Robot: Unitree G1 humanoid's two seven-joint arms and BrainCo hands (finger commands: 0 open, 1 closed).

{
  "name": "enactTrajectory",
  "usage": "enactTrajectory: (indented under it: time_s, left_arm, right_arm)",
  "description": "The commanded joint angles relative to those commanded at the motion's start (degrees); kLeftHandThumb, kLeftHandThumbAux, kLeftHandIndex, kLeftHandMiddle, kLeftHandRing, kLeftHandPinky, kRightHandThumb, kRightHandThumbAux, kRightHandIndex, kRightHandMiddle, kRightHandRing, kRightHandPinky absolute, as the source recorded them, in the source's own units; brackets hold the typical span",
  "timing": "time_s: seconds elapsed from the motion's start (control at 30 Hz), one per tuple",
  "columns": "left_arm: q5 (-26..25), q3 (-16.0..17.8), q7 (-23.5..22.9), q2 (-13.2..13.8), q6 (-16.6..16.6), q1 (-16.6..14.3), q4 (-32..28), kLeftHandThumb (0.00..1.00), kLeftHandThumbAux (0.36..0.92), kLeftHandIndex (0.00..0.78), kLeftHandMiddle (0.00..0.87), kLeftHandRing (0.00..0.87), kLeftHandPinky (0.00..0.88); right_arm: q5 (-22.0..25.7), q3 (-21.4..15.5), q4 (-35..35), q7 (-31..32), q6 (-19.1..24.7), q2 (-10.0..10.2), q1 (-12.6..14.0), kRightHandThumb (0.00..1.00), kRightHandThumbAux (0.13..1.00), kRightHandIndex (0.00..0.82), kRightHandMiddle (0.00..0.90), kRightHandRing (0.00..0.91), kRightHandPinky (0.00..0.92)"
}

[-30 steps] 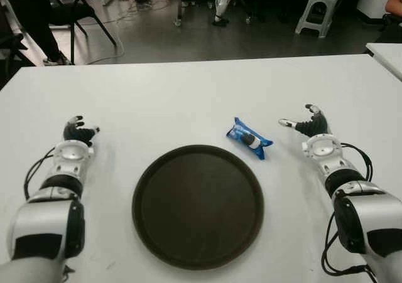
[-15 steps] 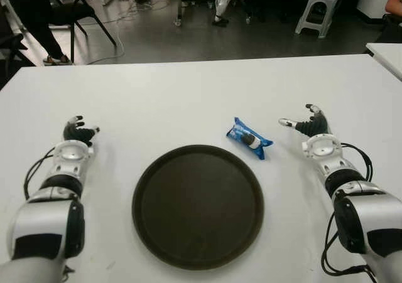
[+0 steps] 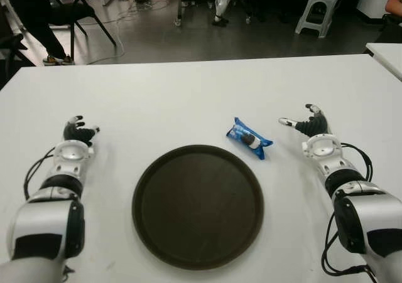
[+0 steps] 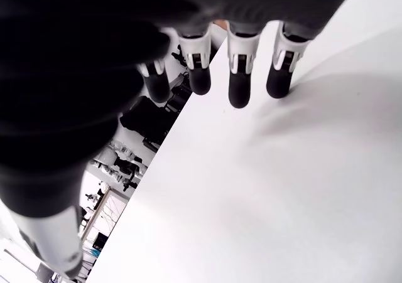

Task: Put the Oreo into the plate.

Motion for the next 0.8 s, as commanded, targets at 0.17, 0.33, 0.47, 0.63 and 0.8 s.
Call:
enactTrajectory:
  time_s: [0.17,0.33,0.47,0.63,0.8]
  left_arm:
    - [-0.21,0.20,0.09,-0.02,0.22,-0.09,0.03,0.253,0.762,0.095,0.141,0.167,0.183]
    - [-0.40,0.43,-0.15,0.02,-0.26,0.06,0.03,0.266,0.762,0.106,0.142,0.170,0.189]
    - [-0.38,0.46,-0.21,0.00,-0.41,0.10,0.04,0.269,0.763,0.118,0.141,0.173,0.185]
    - [-0.38,0.45,-0.22,0.06,-0.35,0.09,-0.01,0.251,0.760,0.106,0.132,0.166,0.168]
    - [-0.31,0.38,-0.15,0.06,-0.19,0.06,0.00,0.248,0.757,0.086,0.121,0.155,0.159]
  right_arm:
    - [-0.04,0.02,0.03,0.19,0.18,0.03,-0.10,0.000,0.711,0.066,0.081,0.098,0.103]
    - [0.07,-0.08,0.07,0.39,0.81,0.05,-0.21,0.000,0.721,0.061,0.075,0.094,0.098]
    - [0.54,-0.60,0.06,0.25,1.07,0.23,-0.30,0.000,0.735,0.059,0.074,0.105,0.130]
    - [0.50,-0.92,0.09,-0.46,1.20,0.38,-0.35,0.000,0.749,0.056,0.074,0.090,0.091]
    - [0.10,-0.73,0.14,-0.94,1.49,0.38,-0.38,0.000,0.757,0.053,0.073,0.079,0.081]
